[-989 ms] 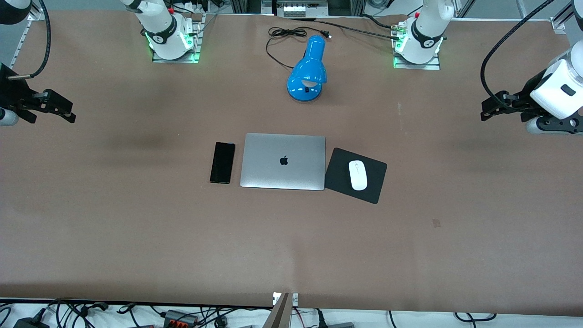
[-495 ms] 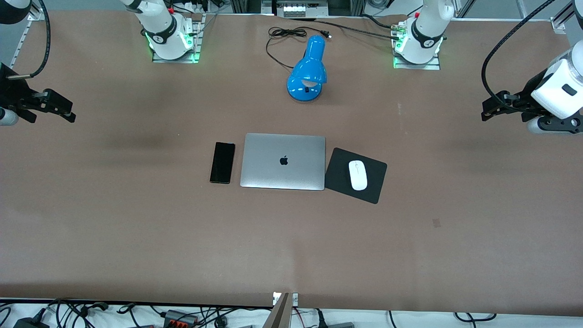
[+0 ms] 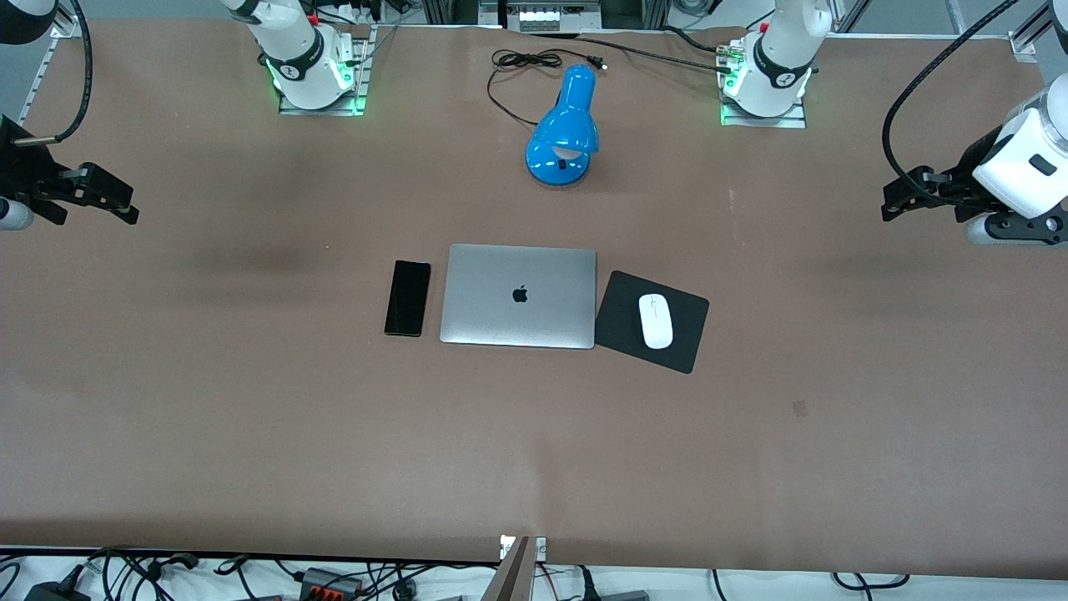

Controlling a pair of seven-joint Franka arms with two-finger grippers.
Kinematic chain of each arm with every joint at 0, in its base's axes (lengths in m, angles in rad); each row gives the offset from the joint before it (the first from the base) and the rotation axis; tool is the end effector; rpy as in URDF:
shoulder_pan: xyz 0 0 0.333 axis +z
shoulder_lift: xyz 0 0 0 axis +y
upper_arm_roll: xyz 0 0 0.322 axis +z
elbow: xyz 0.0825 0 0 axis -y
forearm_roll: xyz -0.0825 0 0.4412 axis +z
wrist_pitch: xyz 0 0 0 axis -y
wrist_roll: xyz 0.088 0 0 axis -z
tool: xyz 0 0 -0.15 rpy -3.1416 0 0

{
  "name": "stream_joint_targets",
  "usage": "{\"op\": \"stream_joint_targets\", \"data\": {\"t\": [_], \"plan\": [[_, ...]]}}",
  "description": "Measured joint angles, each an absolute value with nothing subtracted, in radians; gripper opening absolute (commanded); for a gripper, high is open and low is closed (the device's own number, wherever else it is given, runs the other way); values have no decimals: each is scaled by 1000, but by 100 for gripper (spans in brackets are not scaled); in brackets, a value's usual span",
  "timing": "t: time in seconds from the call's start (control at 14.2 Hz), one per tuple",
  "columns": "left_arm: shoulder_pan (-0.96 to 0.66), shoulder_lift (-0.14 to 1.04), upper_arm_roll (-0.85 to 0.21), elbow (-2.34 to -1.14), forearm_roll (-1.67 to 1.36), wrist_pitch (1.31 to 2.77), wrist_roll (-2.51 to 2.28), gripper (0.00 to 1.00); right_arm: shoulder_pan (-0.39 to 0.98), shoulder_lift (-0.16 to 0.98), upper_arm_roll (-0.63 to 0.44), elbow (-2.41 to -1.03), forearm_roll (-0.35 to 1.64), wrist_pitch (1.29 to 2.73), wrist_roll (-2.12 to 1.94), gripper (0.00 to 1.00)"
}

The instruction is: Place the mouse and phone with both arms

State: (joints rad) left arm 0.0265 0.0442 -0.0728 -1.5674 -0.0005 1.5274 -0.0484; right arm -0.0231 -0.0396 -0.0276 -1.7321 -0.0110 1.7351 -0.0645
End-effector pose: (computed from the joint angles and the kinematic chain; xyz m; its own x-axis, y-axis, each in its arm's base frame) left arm 0.6153 -0.0278 0.5587 0.9965 0.0020 -0.0841 0.0020 -1.0000 -0.0003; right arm 0.6111 -0.0327 0.5402 0.9990 0.0156 0.0418 0.0151 -0.9998 0.0126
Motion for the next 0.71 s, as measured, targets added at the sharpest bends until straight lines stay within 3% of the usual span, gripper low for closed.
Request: {"op": "stream_joint_targets", "data": {"t": [0.71], "plan": [[26,44,-73,-1566,-1,1526,-50,100,-23,-50,-28,-1732,-11,1726,-55,100]]}}
